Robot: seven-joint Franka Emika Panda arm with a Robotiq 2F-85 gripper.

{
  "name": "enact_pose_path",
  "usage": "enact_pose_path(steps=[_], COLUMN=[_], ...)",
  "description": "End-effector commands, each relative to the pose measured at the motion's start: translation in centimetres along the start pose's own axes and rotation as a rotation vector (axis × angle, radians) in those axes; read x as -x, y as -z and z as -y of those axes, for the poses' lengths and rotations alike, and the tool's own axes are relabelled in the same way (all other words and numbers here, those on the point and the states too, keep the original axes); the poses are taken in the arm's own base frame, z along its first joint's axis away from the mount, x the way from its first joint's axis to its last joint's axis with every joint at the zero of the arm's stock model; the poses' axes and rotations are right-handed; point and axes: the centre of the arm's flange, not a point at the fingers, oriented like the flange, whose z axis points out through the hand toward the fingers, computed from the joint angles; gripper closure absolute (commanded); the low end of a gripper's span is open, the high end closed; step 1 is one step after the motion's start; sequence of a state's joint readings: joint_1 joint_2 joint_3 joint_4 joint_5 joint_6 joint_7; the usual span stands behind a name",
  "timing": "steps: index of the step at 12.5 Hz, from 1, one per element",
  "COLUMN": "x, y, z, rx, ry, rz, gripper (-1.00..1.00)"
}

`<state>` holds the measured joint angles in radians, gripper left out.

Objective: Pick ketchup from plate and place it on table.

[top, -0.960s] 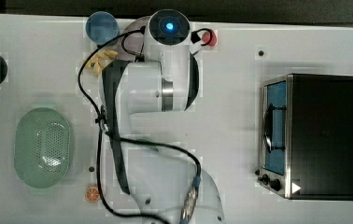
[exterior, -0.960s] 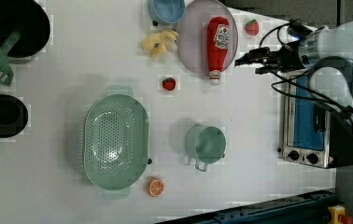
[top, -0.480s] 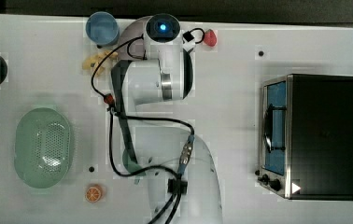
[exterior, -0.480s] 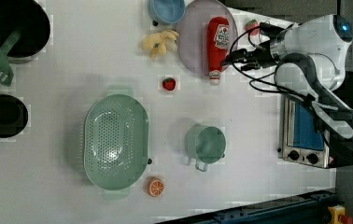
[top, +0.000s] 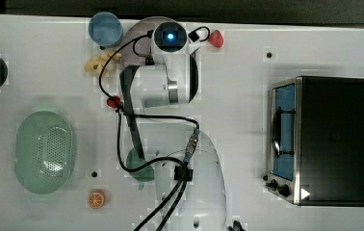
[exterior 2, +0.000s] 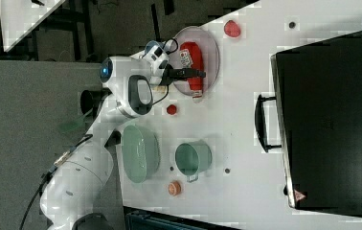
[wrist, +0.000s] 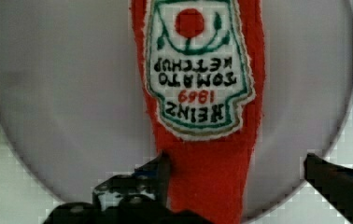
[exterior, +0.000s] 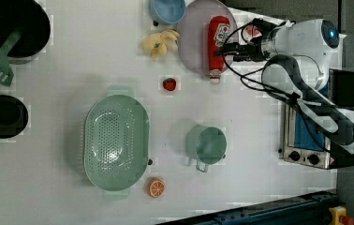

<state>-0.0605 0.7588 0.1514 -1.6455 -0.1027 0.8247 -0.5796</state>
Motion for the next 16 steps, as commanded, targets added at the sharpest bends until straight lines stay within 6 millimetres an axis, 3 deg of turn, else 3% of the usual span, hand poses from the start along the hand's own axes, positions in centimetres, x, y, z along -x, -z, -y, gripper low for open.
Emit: enact_pose_path(steps=[1,4,7,10,13,16], x=[-0.7,-0.7,-0.9,-1.5,-2.7,-2.6], y=[0.1,-1.0,-1.0,0.3,5.0,12.3], z=[1.7,1.6,1.6,1.9,1.7,0.4], rx=[-0.017,-0.02,-0.021,-0.027,-0.026,-0.007], ry=[0.055,0.053,0.052,0.045,-0.006,-0.074], rz=[-0.06,-0.07,-0.074,-0.099,-0.137,-0.134], gripper=[-1.0,-0.92,-0.2,-0.16,-0.16,-0.16])
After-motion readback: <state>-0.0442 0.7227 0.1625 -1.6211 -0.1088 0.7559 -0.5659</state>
